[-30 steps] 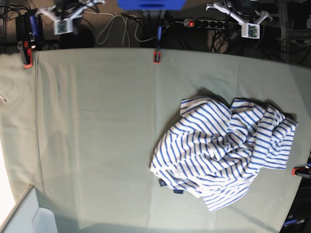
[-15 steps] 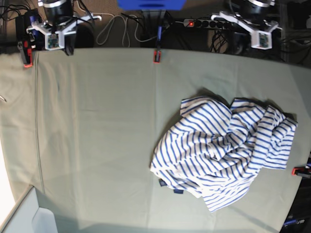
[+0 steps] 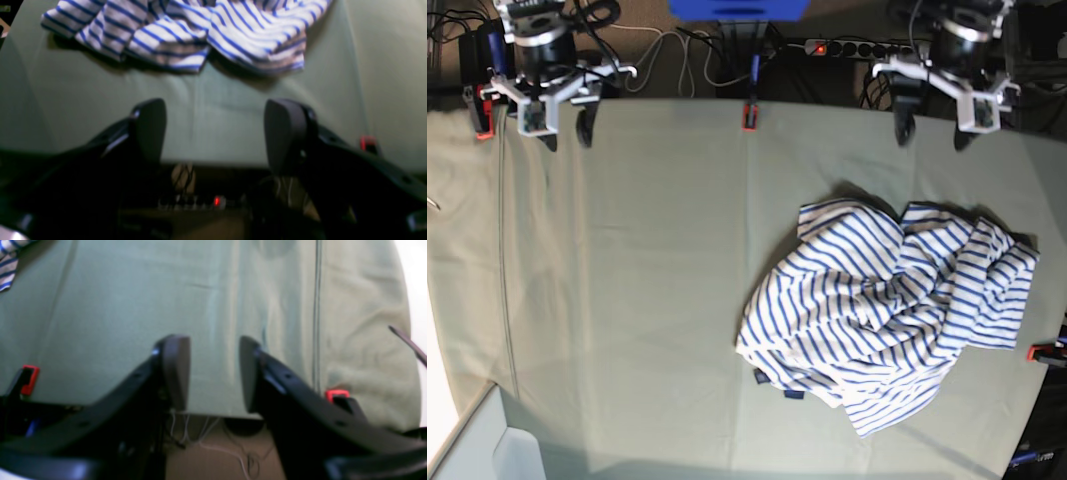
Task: Layout the t-shirt on the table in an organized manner, then fold the t-shirt properly
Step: 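Reach the right gripper to the striped shirt and pinch its edge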
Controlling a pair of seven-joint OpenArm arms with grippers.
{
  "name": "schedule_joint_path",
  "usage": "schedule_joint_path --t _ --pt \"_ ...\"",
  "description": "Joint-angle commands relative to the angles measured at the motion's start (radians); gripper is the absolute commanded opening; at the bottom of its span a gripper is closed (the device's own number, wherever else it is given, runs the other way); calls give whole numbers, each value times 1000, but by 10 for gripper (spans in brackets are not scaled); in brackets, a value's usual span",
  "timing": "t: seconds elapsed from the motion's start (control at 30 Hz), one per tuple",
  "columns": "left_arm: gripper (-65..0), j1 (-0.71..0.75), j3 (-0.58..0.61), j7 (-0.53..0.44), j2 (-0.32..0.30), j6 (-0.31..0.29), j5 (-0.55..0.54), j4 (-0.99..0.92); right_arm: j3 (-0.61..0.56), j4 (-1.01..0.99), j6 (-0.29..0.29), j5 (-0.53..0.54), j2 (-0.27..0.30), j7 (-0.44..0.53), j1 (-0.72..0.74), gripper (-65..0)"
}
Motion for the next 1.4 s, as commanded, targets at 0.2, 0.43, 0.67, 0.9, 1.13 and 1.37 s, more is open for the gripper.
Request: schedule_joint_path --t 0.2,0.43,0.67,0.9,1.13,1.37 --pt "-195 -150 -6 -31 9 -1 1 -60 -7 12 3 0 3 -81 84 -306" --pt "-193 -258 -8 -31 9 7 1 -184 -126 8 3 0 7 -150 204 -305" --pt "-192 -285 -121 -31 31 -3 1 -270 -333 -17 3 0 26 -210 351 -259" --pt "-192 -244 -196 -31 31 -3 1 -275 -536 -217 3 2 18 -202 513 -253" --pt "-192 -169 -247 -31 32 -3 1 -266 -652 -434 3 3 -62 -202 686 -253" --pt "-192 -132 -276 -31 32 -3 1 -249 -725 -671 3 3 -134 -193 819 -253"
